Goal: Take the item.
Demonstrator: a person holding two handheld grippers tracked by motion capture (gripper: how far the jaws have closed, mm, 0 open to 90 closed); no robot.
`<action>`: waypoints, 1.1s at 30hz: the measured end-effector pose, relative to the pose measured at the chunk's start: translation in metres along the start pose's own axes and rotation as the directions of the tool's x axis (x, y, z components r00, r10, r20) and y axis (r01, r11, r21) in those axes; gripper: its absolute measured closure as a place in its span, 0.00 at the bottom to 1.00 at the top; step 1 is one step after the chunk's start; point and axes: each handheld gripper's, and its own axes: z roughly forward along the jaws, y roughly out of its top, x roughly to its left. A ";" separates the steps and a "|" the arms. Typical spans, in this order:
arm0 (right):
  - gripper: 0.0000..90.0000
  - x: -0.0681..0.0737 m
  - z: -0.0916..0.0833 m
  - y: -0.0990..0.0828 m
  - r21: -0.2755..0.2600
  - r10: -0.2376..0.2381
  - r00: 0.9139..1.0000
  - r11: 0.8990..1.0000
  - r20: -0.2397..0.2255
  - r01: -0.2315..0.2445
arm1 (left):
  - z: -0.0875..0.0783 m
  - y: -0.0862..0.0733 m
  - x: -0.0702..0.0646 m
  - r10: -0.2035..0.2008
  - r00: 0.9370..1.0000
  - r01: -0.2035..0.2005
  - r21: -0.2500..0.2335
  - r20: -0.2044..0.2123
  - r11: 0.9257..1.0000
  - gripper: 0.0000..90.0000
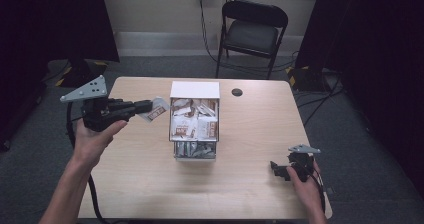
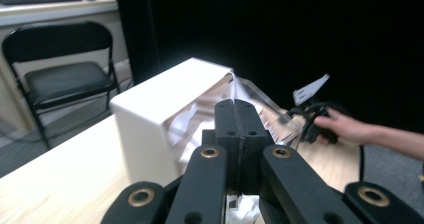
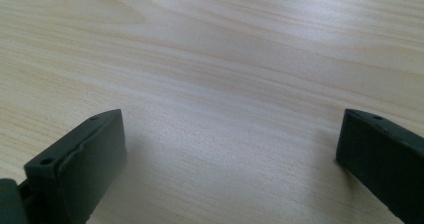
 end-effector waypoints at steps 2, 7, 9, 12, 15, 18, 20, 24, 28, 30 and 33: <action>0.00 0.000 0.000 0.000 0.000 0.001 1.000 1.000 0.000 -0.001 | -0.004 -0.004 0.005 -0.013 1.000 0.013 0.002 -0.016 1.000 1.00; 0.00 0.000 0.000 0.000 0.000 0.000 1.000 1.000 0.001 0.000 | -0.006 -0.022 0.015 -0.027 0.998 0.029 0.047 -0.060 0.998 1.00; 0.00 0.000 0.000 0.000 0.000 0.001 1.000 1.000 0.001 -0.001 | -0.005 -0.025 0.016 -0.022 0.997 0.027 0.063 -0.069 0.998 1.00; 0.00 0.000 0.000 0.000 0.000 0.000 1.000 1.000 0.001 0.000 | -0.007 -0.029 0.021 -0.039 0.996 0.044 0.062 -0.079 0.997 1.00; 0.00 0.000 0.000 0.000 0.001 0.001 1.000 1.000 0.000 -0.001 | -0.010 -0.035 0.027 -0.043 0.993 0.051 0.069 -0.110 0.996 1.00; 0.00 0.000 0.000 0.000 0.000 0.000 1.000 1.000 0.001 0.000 | -0.011 -0.039 0.031 -0.052 0.988 0.063 0.071 -0.146 0.996 1.00; 0.00 0.000 0.000 0.000 0.000 0.000 1.000 1.000 0.001 0.000 | -0.011 -0.042 0.034 -0.061 0.986 0.072 0.068 -0.152 0.995 1.00; 0.00 0.000 0.000 0.000 0.000 0.001 1.000 1.000 0.000 -0.001 | -0.009 -0.050 0.039 -0.067 0.985 0.080 0.081 -0.160 0.993 1.00; 0.00 0.000 0.000 0.000 0.000 0.000 1.000 1.000 0.001 0.000 | -0.007 -0.056 0.042 -0.072 0.983 0.089 0.100 -0.167 0.991 1.00; 0.00 0.000 0.000 0.000 0.001 0.000 1.000 1.000 0.001 0.000 | -0.006 -0.059 0.044 -0.075 0.983 0.094 0.110 -0.169 0.989 1.00; 0.00 0.000 0.000 0.000 0.000 -0.001 1.000 1.000 0.001 0.001 | -0.002 -0.065 0.047 -0.079 0.981 0.103 0.130 -0.176 0.986 1.00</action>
